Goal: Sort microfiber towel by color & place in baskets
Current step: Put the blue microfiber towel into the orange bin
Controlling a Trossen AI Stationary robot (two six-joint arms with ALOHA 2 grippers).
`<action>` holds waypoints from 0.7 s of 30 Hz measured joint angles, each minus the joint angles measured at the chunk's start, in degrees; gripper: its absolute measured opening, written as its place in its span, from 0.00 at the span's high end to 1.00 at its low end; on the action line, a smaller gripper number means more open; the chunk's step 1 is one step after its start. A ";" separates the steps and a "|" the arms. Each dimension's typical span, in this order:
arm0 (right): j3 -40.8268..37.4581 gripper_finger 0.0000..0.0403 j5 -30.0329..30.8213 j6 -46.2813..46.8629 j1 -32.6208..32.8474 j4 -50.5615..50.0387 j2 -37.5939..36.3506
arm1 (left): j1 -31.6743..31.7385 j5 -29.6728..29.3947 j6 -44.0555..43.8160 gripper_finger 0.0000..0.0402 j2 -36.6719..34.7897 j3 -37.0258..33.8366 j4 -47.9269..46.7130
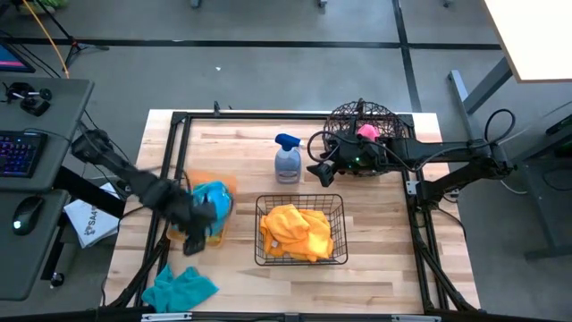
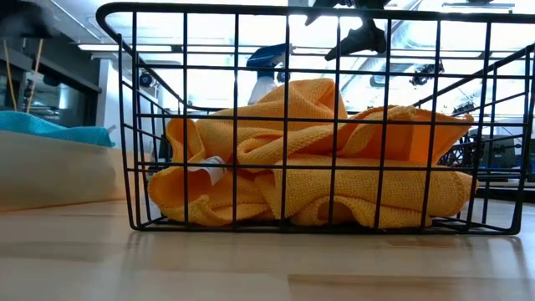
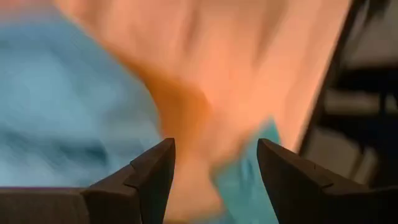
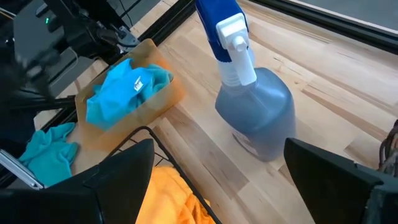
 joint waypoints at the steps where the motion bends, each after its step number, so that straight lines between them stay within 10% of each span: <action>1: 0.00 0.12 0.00 0.00 0.00 -0.05 0.00 | -2.00 2.37 -1.51 0.47 1.43 0.00 -0.06; 9: 0.00 0.12 0.00 -0.39 0.00 -0.70 0.00 | -18.04 11.05 -20.64 0.47 15.96 -0.02 8.21; 21: -0.02 0.12 0.02 -3.02 0.00 -1.09 0.00 | -22.85 22.73 -37.64 0.47 32.27 -0.11 15.50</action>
